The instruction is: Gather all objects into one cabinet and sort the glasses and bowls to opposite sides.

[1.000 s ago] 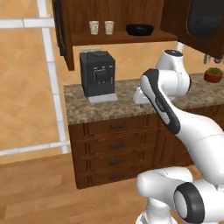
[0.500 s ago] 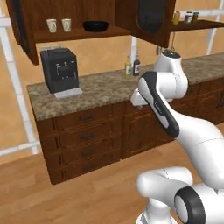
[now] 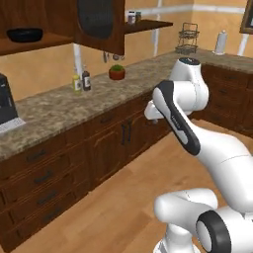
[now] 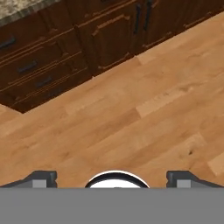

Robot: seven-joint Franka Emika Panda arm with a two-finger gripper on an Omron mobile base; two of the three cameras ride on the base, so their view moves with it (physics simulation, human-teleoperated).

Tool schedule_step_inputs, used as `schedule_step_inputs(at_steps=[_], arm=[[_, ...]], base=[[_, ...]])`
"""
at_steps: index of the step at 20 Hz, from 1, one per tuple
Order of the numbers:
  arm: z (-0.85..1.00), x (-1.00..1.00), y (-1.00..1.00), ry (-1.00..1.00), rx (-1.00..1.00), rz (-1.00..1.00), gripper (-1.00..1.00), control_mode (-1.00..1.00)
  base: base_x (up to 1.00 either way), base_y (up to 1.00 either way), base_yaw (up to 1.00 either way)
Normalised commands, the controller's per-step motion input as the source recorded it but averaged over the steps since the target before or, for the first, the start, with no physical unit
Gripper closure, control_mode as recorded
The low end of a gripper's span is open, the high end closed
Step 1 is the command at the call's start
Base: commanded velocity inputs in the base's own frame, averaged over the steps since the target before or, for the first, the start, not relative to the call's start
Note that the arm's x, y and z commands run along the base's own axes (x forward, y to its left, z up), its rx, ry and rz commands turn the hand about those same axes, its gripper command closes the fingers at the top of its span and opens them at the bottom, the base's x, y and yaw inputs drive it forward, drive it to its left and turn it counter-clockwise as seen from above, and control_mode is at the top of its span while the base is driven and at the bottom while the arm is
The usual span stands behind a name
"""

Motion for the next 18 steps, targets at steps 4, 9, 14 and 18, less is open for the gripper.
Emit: schedule_step_inputs(at_steps=[4, 9, 14, 18], arm=[[0.0, 0.0, 0.0, 0.0, 0.0, 0.0, -1.0, 1.0], [0.0, 0.0, 0.0, 0.0, 0.0, 0.0, -1.0, 1.0], [0.0, 0.0, 0.0, 0.0, 0.0, 0.0, -1.0, 1.0], [0.0, 0.0, 0.0, 0.0, 0.0, 0.0, -1.0, 1.0]], base=[[0.01, -0.47, -0.7], [0.0, -0.54, -0.69], [0.04, -0.65, -0.66], [0.0, -0.66, -0.59]])
